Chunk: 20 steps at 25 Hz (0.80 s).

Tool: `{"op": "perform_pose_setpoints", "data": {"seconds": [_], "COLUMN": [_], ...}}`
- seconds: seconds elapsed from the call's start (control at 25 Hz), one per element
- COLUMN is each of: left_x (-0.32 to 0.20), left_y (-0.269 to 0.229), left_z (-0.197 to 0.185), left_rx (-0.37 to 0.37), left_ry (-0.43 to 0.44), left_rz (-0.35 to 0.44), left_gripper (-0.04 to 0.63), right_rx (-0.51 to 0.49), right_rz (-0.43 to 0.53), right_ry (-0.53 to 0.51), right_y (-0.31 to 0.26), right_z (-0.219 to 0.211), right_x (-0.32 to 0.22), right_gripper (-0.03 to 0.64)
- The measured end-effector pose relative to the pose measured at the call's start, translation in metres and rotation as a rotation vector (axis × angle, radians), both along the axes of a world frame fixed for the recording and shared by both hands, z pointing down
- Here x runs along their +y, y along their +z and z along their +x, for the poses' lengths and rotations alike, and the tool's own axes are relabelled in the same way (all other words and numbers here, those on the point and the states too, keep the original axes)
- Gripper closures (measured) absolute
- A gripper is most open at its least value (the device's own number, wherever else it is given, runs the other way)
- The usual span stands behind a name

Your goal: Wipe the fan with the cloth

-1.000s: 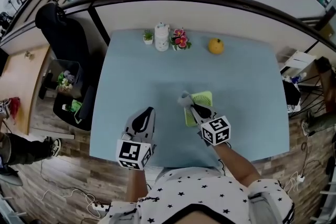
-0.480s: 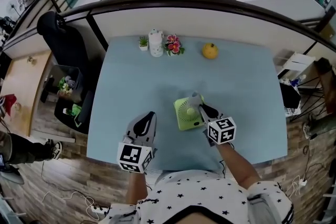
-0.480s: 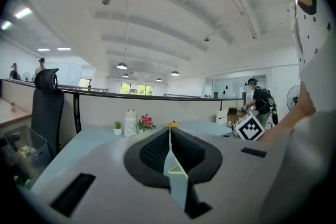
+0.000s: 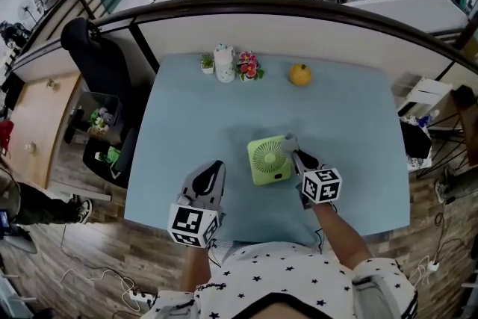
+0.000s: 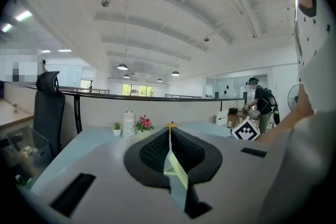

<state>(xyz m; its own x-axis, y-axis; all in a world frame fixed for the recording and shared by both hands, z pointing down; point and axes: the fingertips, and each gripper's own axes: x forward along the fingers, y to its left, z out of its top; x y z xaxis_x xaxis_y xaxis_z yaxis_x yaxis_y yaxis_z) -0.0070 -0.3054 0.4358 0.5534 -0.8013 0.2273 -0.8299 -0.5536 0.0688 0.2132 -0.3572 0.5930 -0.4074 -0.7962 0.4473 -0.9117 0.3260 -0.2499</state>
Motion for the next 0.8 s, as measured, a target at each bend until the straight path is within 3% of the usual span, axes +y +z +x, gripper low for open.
{"op": "perform_pose_setpoints", "data": {"seconds": [0.52, 0.8], "left_x": [0.013, 0.019], "left_y": [-0.003, -0.007], "left_z": [0.001, -0.004], "left_rx": [-0.006, -0.007], "left_ry": [-0.013, -0.036], "left_rz": [0.003, 0.004], "left_gripper": [0.561, 0.561], "right_rx": [-0.062, -0.123], "right_rz": [0.032, 0.081], "right_ry": [-0.022, -0.162], "right_y": [-0.021, -0.048], "right_z": [-0.008, -0.060], "right_x": [0.003, 0.014], "right_gripper": [0.591, 0.591]}}
